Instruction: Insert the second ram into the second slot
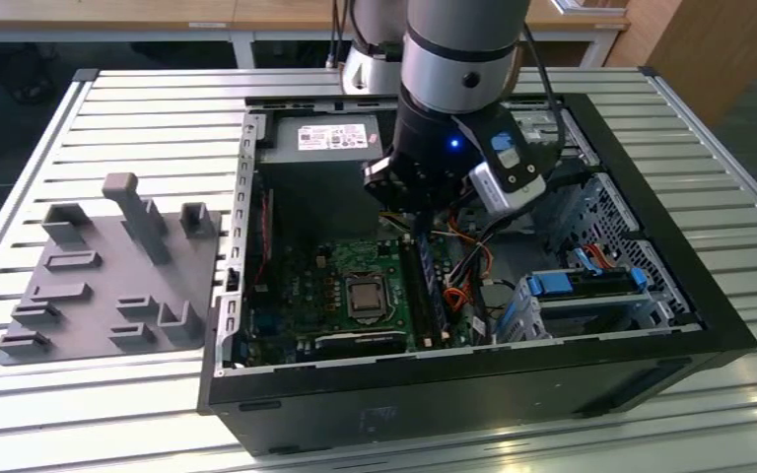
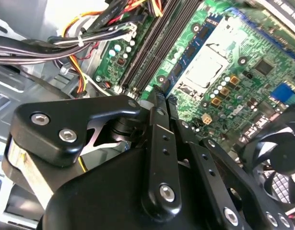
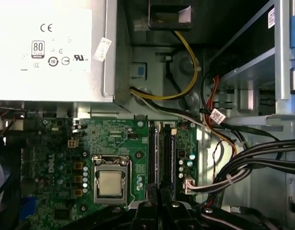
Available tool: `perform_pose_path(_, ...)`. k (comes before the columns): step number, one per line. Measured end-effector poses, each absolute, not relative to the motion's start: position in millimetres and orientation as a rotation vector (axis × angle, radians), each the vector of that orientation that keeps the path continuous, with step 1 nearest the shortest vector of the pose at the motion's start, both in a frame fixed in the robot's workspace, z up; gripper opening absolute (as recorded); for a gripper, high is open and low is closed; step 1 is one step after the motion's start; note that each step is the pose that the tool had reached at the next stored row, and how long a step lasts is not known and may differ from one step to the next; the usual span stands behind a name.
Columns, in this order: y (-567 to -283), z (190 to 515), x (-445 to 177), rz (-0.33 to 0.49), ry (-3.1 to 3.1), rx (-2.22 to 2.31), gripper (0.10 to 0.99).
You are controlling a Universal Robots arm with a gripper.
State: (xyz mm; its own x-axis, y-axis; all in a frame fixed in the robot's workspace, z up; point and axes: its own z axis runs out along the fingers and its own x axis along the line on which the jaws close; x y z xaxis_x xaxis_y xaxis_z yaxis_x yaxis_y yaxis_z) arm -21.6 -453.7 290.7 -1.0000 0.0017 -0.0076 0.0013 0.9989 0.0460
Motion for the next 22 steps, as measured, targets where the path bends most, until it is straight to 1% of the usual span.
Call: perform_pose_path(22, -454.2, 250.8, -21.6, 0.074, 3.131, 0.073, 0.137)
